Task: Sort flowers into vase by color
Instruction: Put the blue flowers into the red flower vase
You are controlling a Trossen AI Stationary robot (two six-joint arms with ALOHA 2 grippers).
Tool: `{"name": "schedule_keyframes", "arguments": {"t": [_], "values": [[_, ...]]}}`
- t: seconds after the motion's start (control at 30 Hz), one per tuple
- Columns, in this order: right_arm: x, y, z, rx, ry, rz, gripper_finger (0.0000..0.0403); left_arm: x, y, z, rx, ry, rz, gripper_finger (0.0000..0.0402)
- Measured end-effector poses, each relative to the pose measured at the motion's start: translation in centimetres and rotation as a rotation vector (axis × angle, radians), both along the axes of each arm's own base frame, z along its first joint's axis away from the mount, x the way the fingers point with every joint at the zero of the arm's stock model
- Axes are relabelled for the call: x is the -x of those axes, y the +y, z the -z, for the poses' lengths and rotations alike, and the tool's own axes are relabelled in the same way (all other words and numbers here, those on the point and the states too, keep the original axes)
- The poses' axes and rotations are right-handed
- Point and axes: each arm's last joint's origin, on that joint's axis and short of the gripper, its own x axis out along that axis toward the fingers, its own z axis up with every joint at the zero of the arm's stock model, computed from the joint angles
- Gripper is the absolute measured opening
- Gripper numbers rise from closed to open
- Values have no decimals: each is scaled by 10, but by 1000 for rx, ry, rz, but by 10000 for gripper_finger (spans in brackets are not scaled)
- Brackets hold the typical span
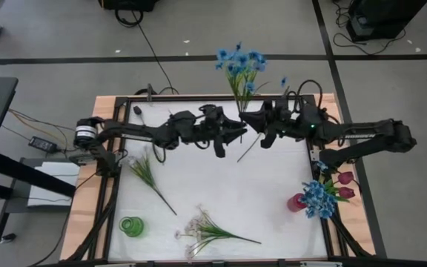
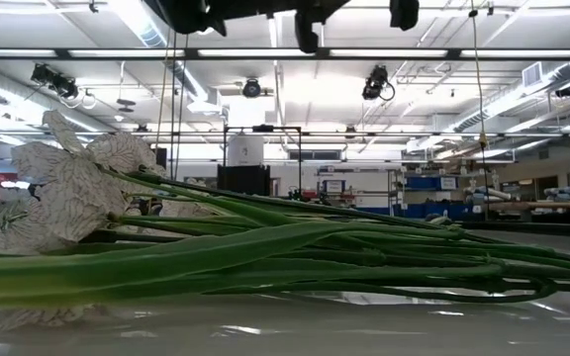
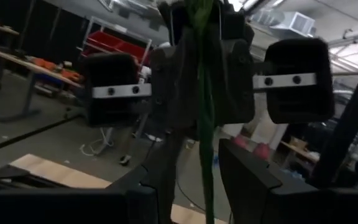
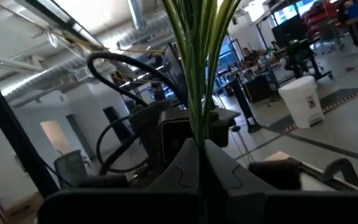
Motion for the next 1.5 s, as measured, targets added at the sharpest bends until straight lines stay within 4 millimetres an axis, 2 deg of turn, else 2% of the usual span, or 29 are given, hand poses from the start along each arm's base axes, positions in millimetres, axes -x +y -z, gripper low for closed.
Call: {"name": "schedule_keyframes", "arguments": {"t": [0.2, 0.4, 0.6, 0.73, 0.9, 1.07, 1.2, 1.3, 1.43, 1.5], "values": [[1, 1, -2, 16, -6, 3, 8, -4, 1, -2, -1, 11, 15, 108], [12, 0, -4, 8, 24, 4, 21, -5, 3, 3, 7, 59, 43, 16], [29, -3, 4, -28, 191, -61, 98, -6, 7, 13, 43, 166, 95, 11], [46, -8, 3, -71, 233, -80, 152, -6, 5, 22, 62, 258, 139, 11], [57, -12, 2, -85, 252, -81, 173, -6, 1, 26, 45, 302, 180, 11], [54, -14, 5, -87, 269, -161, 163, -6, -1, 31, 49, 356, 194, 11], [48, -16, 8, -102, 283, -212, 137, -6, -1, 34, 53, 388, 203, 11], [45, -16, 11, -107, 300, -221, 99, -5, -1, 36, 58, 409, 204, 11], [45, -17, 11, -79, 304, -209, 21, -5, -1, 37, 62, 422, 205, 11], [46, -17, 13, -78, 323, -193, 14, -5, -1, 38, 68, 435, 204, 14]]}}
